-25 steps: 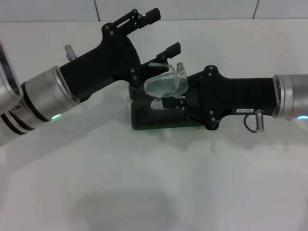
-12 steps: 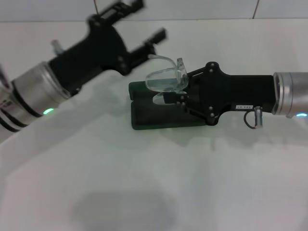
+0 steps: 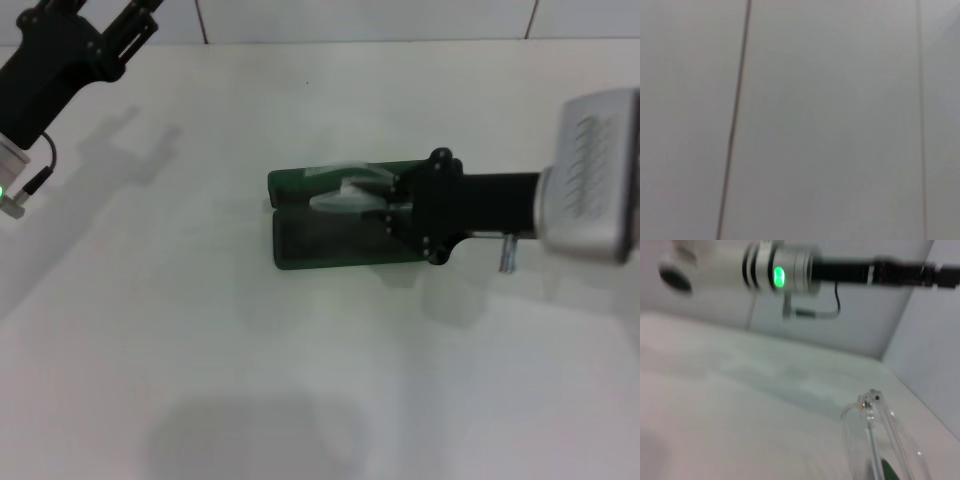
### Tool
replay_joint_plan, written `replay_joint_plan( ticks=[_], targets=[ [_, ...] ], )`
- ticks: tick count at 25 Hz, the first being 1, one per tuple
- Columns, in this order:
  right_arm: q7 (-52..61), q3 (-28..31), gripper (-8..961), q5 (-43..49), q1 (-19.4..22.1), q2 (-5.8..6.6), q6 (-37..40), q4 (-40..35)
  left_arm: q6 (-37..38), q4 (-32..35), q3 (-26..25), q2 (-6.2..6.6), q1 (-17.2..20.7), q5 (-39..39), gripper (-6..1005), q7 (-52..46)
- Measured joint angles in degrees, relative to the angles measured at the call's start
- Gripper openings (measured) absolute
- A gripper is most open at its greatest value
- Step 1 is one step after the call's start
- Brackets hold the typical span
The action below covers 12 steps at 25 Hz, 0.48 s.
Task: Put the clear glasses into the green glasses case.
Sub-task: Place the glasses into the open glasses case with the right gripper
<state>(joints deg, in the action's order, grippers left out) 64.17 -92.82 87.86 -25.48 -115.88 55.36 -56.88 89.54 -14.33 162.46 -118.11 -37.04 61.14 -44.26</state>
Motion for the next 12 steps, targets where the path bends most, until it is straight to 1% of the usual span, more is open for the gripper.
replay_joint_plan(
  ticks=[2,4,6,9,12],
  targets=[
    [1.6,-4.9,119,2.3,1.7,-0.06,-6.6,-3.5,-1.7,-0.2,0.2,0.14,0.0,-0.2,697,-1.0],
    [3.4,-8.8,119,4.3,2.3,-0.08,-11.0,-5.1,-3.5,-0.2,0.3,0.21,-0.3,-0.6,697,-1.4],
    [4.8,-11.4,119,5.2,2.1,-0.09,-13.5,-5.0,-4.8,-0.2,0.4,0.17,-0.7,-1.1,697,-1.8],
    [6.1,-15.5,119,5.3,1.6,-0.18,-19.5,-3.9,-5.9,-0.2,0.4,0.08,-1.5,-2.1,697,-2.3],
    [6.7,-20.4,119,4.7,1.2,-0.28,-28.5,-3.1,-6.1,-0.3,0.4,0.07,-1.9,-2.9,697,-2.4]
  ],
)
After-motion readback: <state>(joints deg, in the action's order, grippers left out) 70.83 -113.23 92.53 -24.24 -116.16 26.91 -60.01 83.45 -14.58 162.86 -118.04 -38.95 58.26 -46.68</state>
